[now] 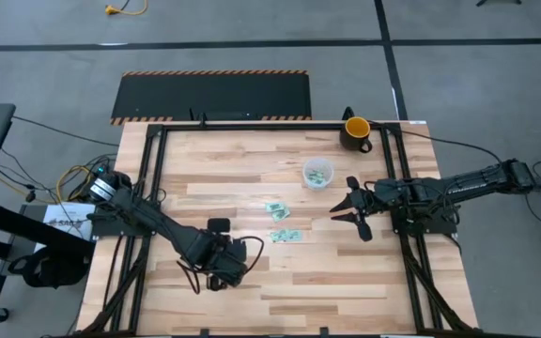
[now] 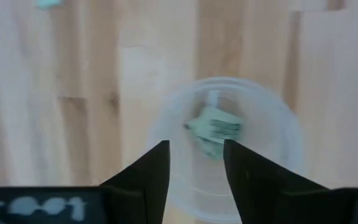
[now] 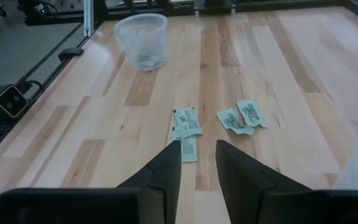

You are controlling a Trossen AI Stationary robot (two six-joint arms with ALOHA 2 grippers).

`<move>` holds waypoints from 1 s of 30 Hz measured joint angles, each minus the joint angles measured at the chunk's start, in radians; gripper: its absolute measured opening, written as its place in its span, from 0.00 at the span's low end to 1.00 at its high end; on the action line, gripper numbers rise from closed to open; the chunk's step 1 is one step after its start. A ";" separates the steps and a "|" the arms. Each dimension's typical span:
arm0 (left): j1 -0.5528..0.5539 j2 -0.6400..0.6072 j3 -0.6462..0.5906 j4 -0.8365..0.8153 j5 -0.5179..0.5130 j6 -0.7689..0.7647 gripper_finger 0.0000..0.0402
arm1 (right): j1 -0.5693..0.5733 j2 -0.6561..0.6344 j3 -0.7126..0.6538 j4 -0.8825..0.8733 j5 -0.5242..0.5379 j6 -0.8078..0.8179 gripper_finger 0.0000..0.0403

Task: Pick and place Stevia / Truvia into bins
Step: Put the stevia packet into the bottom transparent container

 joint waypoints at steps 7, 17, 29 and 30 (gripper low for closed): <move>0.060 -0.028 0.014 -0.080 -0.266 0.179 0.36 | 0.000 0.000 0.000 0.005 0.000 0.000 0.23; 0.361 -0.193 0.015 0.174 -0.176 0.615 0.36 | -0.001 0.000 0.000 0.028 0.002 -0.008 0.23; 0.790 -0.107 0.016 0.360 0.327 0.843 0.36 | -0.001 0.000 0.000 0.032 0.024 -0.086 0.23; 0.808 -0.087 0.016 0.365 0.359 0.843 0.36 | -0.001 0.000 0.000 0.034 0.035 -0.089 0.23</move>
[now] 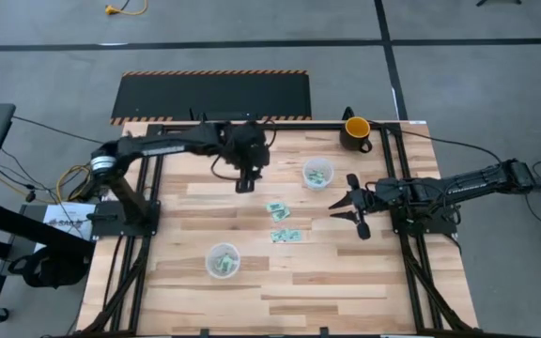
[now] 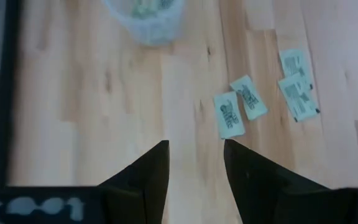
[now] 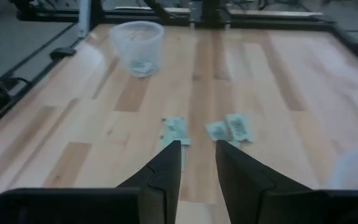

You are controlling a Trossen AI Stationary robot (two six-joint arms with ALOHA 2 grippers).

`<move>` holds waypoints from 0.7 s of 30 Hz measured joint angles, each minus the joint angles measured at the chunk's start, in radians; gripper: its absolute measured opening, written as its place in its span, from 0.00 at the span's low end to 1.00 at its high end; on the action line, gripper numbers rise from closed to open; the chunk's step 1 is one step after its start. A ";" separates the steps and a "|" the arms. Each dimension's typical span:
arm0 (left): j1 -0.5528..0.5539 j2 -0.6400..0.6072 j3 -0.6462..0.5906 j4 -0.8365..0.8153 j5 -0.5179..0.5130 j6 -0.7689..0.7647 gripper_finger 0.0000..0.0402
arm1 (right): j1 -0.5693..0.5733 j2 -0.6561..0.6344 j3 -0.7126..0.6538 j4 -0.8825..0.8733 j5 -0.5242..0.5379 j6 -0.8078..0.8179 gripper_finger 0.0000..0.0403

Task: Pick and place Stevia / Truvia into bins
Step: Put the stevia packet into the bottom transparent container

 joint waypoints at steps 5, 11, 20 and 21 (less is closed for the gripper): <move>0.037 0.116 0.000 0.056 0.082 -0.052 0.36 | 0.000 0.000 0.000 0.000 0.066 -0.051 0.23; -0.003 0.227 -0.001 0.111 0.099 -0.147 0.36 | 0.000 0.000 0.000 -0.001 0.071 -0.079 0.23; -0.128 0.301 -0.002 0.121 0.092 -0.157 0.36 | 0.000 0.000 0.000 -0.022 0.070 -0.079 0.23; -0.142 0.309 -0.002 0.134 0.077 -0.162 0.36 | 0.000 0.000 0.000 -0.024 0.070 -0.079 0.23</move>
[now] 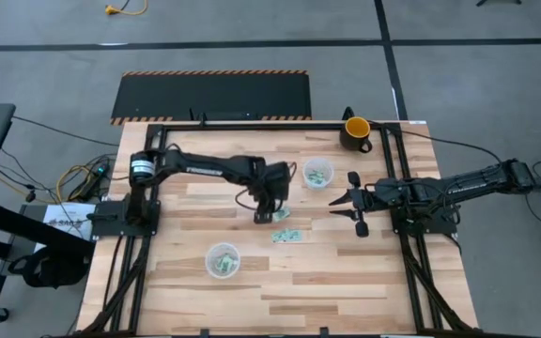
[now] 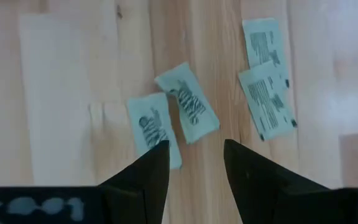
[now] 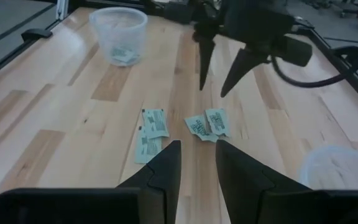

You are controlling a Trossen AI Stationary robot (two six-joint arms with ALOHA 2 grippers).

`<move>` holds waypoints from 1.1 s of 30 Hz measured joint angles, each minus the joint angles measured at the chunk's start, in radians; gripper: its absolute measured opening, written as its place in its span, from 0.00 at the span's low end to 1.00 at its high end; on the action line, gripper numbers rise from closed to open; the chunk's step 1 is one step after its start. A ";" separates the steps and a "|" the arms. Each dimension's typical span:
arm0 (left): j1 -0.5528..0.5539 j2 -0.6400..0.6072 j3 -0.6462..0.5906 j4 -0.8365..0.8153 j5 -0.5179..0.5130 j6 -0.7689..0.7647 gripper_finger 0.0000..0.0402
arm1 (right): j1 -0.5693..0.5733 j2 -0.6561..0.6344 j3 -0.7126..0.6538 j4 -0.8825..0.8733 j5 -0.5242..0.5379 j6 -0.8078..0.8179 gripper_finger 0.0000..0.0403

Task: Pick and place Stevia / Truvia into bins
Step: Put the stevia packet into the bottom transparent container

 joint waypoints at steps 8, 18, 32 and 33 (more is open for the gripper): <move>-0.054 0.042 0.000 0.021 -0.118 -0.069 0.36 | 0.000 0.000 0.000 0.000 0.000 0.000 0.23; -0.039 0.053 0.000 0.024 -0.160 -0.079 0.36 | 0.000 0.000 0.000 -0.011 -0.001 0.012 0.23; -0.013 0.103 0.001 0.031 -0.095 -0.088 0.36 | 0.000 0.000 0.000 -0.020 -0.002 0.010 0.23; -0.009 0.106 0.000 0.027 -0.086 -0.088 0.36 | 0.000 0.000 0.000 -0.021 -0.002 0.010 0.23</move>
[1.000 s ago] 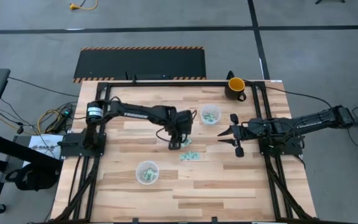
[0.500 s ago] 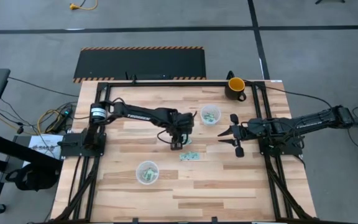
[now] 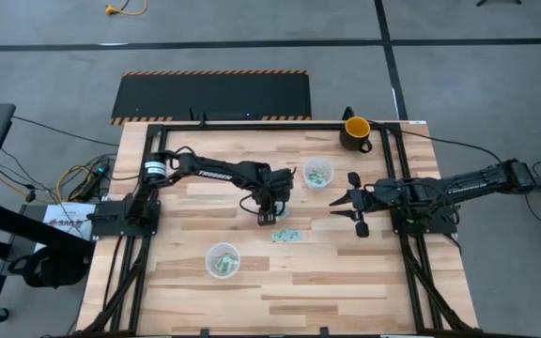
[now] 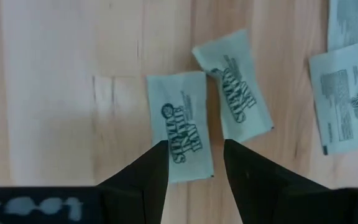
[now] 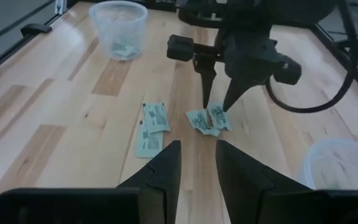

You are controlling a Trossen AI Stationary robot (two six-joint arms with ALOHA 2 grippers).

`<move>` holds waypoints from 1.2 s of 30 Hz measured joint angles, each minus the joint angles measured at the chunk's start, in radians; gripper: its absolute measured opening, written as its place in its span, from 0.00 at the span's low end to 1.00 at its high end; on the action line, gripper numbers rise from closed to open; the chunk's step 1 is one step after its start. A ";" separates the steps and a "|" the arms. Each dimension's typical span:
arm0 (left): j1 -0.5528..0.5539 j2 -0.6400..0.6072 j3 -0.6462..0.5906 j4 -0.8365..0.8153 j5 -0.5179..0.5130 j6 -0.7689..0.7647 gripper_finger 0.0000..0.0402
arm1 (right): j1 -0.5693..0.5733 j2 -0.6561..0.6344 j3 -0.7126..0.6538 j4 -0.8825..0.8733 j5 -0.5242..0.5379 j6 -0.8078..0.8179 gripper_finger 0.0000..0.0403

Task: Pick and place Stevia / Truvia into bins
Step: Put the stevia packet into the bottom transparent container

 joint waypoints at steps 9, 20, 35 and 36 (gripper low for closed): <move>0.017 0.000 0.000 0.004 -0.001 0.014 0.35 | 0.000 0.000 0.000 0.000 0.000 0.000 0.23; 0.030 0.054 0.006 0.041 0.109 0.018 0.26 | 0.000 0.000 0.000 0.002 0.000 0.000 0.23; 0.018 0.061 0.059 -0.026 0.036 0.050 0.03 | 0.000 0.000 0.000 0.000 0.000 0.000 0.23; 0.015 0.061 0.066 -0.035 0.021 0.050 0.02 | 0.000 0.000 0.000 0.000 0.000 0.000 0.23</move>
